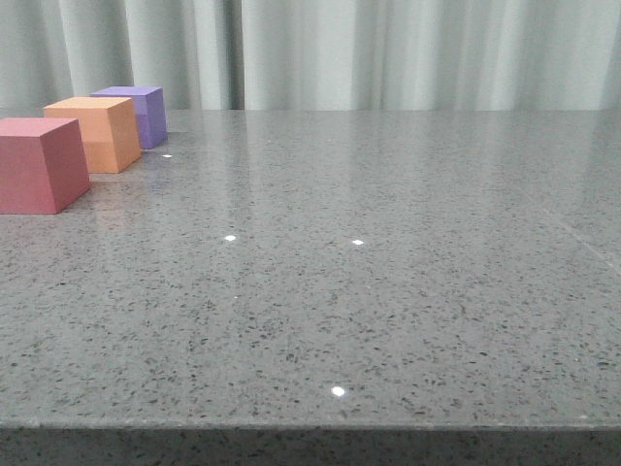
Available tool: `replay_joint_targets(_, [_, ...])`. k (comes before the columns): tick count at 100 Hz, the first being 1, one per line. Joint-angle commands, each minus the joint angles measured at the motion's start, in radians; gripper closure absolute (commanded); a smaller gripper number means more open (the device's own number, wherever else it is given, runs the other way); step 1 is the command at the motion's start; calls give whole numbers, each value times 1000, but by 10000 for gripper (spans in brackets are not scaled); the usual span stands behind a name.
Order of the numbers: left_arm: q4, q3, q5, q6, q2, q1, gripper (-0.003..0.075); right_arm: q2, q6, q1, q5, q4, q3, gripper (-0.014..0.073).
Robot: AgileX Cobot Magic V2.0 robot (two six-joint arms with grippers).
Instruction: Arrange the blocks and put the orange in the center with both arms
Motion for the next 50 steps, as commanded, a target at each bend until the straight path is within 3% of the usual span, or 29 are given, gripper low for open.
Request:
replay_joint_targets(1, [0,-24,-77,-1,7,2,741,4,0,-7,-65,-24,-25,662])
replay_joint_targets(33, [0,-20,-82,-1,7,2,741,4,0,-7,-65,-24,-25,662])
replay_joint_targets(50, [20,44,-166,-1,0,2,741,4,0,-7,-65,-24,-25,662])
